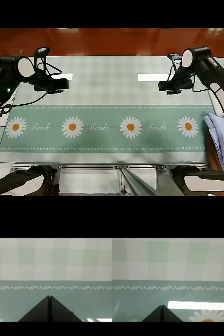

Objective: Fold the shirts.

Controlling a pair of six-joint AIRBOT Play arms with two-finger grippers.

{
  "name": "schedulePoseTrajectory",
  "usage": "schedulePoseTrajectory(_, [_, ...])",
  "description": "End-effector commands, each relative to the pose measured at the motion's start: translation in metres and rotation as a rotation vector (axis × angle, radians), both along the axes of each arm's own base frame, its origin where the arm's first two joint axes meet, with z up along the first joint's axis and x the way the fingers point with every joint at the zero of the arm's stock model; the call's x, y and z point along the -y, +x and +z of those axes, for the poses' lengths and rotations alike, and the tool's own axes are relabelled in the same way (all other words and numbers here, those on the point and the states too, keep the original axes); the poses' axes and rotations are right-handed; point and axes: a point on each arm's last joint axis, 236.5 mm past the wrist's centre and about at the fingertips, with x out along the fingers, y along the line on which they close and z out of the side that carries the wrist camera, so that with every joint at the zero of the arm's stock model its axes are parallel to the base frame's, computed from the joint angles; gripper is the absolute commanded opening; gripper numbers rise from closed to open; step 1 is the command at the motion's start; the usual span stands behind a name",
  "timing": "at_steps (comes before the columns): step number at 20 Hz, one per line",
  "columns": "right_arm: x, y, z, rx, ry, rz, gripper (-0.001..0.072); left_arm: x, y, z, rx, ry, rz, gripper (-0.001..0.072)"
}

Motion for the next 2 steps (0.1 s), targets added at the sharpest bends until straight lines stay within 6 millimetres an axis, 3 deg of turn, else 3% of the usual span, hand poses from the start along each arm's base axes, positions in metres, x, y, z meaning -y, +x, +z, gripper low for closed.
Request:
schedulePoseTrajectory(1, [-0.0001, -0.0001, 0.0, -0.001, 0.0, -0.001, 0.0024, -0.0002, -0.0003, -0.0004, -0.002, 0.001, 0.0, 0.0023])
schedulePoseTrajectory(2, [0.0, -0.0001, 0.0, -0.001, 0.0, -0.001, 0.0024, -0.0002, -0.0003, -0.0004, -0.002, 0.001, 0.0, 0.0023])
